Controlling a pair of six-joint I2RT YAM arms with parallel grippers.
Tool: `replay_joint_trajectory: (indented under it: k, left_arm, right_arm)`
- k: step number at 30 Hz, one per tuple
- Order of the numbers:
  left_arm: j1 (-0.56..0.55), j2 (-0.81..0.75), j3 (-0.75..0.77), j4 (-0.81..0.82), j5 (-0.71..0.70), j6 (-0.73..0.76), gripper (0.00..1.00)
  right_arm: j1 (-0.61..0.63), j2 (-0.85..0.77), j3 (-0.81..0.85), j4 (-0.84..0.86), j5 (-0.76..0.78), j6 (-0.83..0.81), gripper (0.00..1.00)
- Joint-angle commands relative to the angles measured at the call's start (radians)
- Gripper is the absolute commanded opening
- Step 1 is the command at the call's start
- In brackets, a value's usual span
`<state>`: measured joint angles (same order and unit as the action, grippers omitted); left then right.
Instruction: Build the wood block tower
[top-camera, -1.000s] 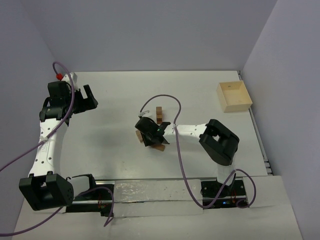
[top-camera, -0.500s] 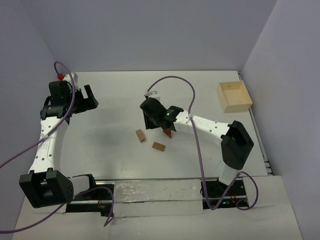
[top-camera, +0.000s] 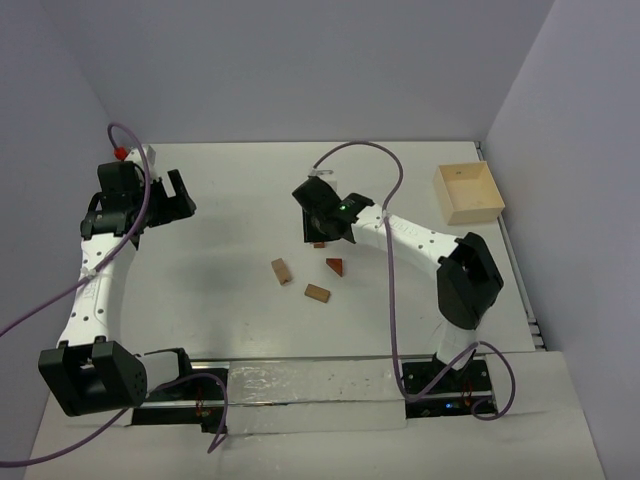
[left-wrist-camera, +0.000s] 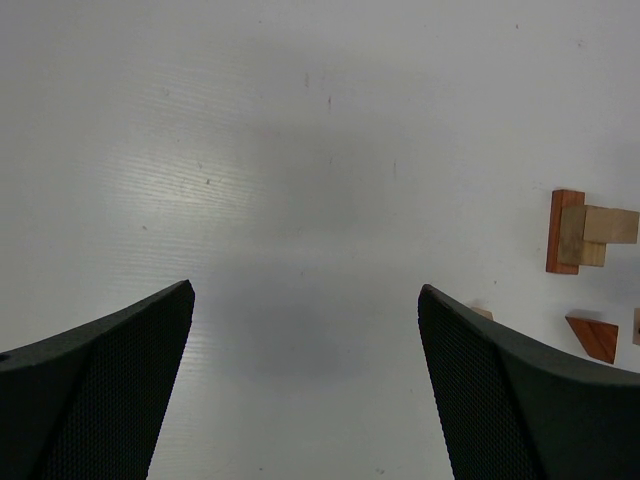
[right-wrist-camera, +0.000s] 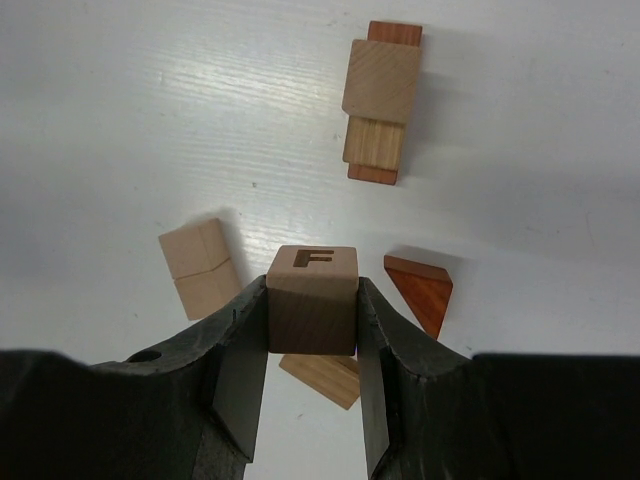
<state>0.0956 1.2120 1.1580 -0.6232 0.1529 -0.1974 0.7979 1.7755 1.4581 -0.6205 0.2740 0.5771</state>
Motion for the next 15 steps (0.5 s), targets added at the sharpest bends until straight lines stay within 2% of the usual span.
replay_joint_trajectory:
  k: [1, 15]
  left_arm:
    - [0.008, -0.034, 0.003, 0.058, -0.011, 0.011, 0.99]
    - [0.009, -0.029, -0.004, 0.065, -0.003, 0.009, 0.99]
  right_arm:
    - [-0.020, 0.046, 0.059, -0.002, 0.032, 0.021, 0.00]
    - [-0.045, 0.130, 0.076, 0.035, 0.019, 0.015, 0.00]
